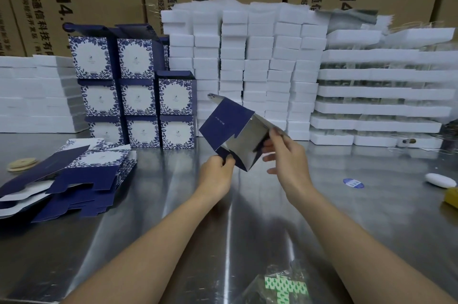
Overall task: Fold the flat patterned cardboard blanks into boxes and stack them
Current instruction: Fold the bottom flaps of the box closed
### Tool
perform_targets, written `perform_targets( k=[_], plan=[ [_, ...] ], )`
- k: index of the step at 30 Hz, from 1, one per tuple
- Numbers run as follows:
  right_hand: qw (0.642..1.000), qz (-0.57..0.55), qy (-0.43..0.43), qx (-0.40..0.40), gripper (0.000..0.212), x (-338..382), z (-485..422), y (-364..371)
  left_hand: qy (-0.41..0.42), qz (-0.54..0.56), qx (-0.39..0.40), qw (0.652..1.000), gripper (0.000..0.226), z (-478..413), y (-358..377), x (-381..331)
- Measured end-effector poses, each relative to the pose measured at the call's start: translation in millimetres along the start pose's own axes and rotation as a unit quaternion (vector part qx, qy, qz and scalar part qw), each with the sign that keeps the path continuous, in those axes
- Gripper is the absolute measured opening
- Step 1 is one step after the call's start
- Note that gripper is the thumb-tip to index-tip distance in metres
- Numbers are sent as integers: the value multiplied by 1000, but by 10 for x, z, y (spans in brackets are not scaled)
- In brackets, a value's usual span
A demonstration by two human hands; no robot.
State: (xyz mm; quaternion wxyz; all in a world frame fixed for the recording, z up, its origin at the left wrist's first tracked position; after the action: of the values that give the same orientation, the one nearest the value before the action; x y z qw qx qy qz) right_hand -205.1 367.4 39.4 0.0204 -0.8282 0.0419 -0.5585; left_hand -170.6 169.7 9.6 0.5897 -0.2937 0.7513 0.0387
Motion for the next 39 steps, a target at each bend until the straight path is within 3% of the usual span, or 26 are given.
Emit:
perform_targets(
  k=[5,8,10,14,17,22,32,36,39],
  plan=[
    [1000,-18,-1,13,12,-80,-63,-4,27,40,18,999,47,10,36,-87],
    [999,6,50,-16,40,-201,-94,-98,41,97,21,994,37,34,36,-165],
    [995,41,93,14,53,-263,-95,-98,36,126,13,991,35,36,22,-171],
    [987,92,30,129,56,-164,-43,91,71,111,-19,991,43,26,-66,-212],
    [987,110,-13,119,57,-118,-18,125,105,103,-40,988,50,34,-133,-268],
    [995,65,-12,75,49,-99,-41,65,131,123,-6,984,47,96,-114,-374],
    [995,15,54,81,50,-133,27,153,-6,195,96,976,27,136,160,-213],
    [993,8,56,106,48,-82,86,217,-31,253,76,964,30,133,126,-216],
    [988,-18,57,141,35,-36,133,279,-39,274,64,959,30,118,89,-216]
  ],
)
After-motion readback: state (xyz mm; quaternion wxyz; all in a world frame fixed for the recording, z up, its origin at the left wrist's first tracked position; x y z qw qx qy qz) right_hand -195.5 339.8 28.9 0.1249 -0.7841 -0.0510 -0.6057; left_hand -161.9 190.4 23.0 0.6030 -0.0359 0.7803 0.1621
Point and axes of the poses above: each hand's wrist, its own z-axis away from the middle knuckle, its own y-axis out of the palm, x = y × z, the point moved 8 cm from there along -z, towards the middle knuckle, and after that the axes turned 6 degrees about z, right-handed, at the moved point
